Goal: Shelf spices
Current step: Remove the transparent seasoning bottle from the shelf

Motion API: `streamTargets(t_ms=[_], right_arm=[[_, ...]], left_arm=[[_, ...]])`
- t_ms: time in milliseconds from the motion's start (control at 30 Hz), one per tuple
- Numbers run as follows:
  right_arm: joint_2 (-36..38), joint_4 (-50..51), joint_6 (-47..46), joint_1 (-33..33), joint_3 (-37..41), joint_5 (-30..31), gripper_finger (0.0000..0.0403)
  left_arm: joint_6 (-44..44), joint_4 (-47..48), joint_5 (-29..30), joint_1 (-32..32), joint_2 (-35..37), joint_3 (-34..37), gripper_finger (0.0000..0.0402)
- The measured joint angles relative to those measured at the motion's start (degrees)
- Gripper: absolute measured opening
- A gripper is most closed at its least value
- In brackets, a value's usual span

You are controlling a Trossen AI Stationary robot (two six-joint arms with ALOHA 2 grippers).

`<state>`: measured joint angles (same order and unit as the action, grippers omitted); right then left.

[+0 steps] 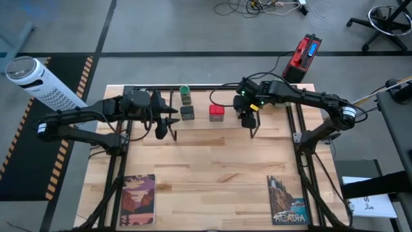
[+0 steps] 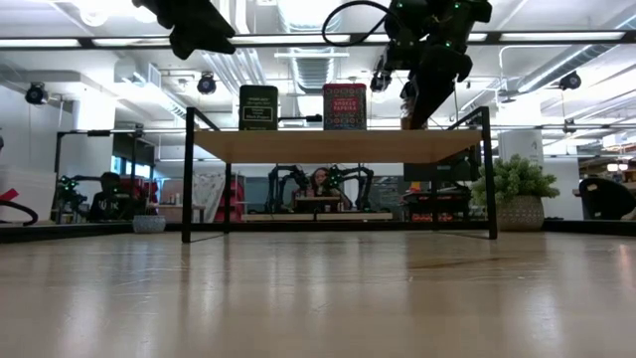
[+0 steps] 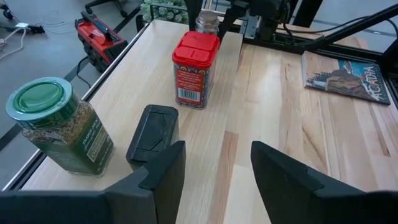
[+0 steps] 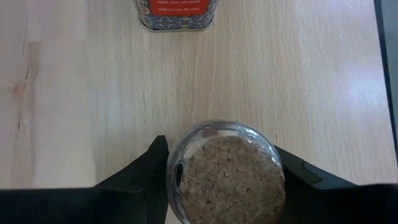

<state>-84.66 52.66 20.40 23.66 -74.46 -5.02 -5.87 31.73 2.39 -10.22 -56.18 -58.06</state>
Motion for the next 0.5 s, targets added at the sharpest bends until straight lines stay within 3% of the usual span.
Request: streamTargets(t_ms=[500], right_arm=[[10.0,1.4,-3.5,-0.5,0.0,-0.1,0.0171]], left_arm=[[-0.2,0.2,-0.2,0.0,0.0,0.0,0.0184]])
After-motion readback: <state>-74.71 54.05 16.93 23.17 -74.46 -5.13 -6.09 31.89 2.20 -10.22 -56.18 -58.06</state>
